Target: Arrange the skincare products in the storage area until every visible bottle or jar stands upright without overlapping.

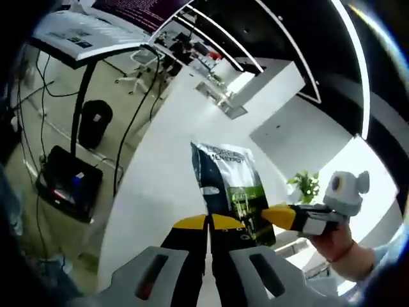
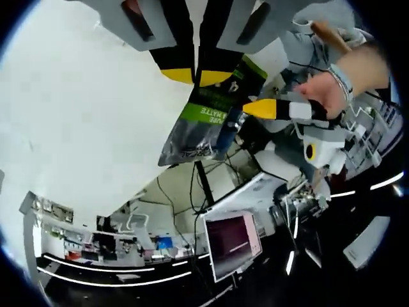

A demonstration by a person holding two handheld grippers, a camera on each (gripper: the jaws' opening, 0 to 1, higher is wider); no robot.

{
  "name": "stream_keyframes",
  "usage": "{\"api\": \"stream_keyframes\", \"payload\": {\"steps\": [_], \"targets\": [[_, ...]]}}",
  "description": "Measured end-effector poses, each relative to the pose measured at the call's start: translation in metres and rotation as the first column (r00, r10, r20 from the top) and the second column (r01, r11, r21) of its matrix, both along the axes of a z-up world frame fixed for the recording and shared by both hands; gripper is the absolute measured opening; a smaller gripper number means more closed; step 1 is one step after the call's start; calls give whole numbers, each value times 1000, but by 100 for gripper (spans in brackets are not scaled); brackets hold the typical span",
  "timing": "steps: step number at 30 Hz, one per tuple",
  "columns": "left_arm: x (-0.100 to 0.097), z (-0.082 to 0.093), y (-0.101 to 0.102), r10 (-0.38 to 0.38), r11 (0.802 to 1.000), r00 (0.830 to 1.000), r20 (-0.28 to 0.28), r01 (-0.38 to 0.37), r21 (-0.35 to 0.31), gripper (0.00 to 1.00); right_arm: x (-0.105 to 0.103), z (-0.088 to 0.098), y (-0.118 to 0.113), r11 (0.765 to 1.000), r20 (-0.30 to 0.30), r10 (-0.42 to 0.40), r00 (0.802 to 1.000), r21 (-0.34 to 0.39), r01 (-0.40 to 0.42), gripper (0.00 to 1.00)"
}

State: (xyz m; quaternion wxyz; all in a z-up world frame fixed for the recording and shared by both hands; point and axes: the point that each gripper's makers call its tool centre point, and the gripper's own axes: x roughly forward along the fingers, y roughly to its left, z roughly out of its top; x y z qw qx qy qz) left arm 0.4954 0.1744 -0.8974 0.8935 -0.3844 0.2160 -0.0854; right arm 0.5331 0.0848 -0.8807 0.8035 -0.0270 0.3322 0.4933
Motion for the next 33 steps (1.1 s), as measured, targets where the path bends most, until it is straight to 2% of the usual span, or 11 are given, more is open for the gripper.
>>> {"api": "stream_keyframes", "payload": {"steps": [4,6,8,10,14,18,21,23,25,30,33], "targets": [[-10,35,-18,-56,992,990,127,69,-101,0,-13,23,-18,998,53,17,998,63,-21,0],[-18,53,-33,-111,979,974,196,141,-150,0,-21,31,-33,995,58,13,998,96,-18,0],[-26,70,-45,-142,968,954,265,190,-163,0,-30,48,-42,980,46,11,999,199,-20,0],[-33,83,-54,-165,953,935,314,233,-195,0,-40,66,-53,947,1,22,1000,320,-21,0],[-43,92,-75,-214,926,910,355,305,-223,0,-63,94,-75,848,-94,118,989,528,-51,0],[-55,101,-103,-292,880,866,405,409,-240,0,-73,96,-96,815,-66,150,986,573,-86,0],[-59,101,-117,-336,861,850,406,451,-234,0,-87,105,-108,746,-95,216,972,658,-102,2],[-66,101,-132,-394,825,824,407,512,-240,0,-99,107,-114,711,-119,274,954,693,-118,5],[-69,98,-146,-441,803,802,403,553,-223,0,-106,101,-116,722,-107,287,952,677,-141,7],[-62,87,-155,-447,817,816,367,539,-204,0,-105,83,-122,753,-136,263,955,649,-115,3],[-64,83,-159,-472,811,808,354,555,-185,0,-101,71,-127,764,-187,249,950,641,-74,2]]}}
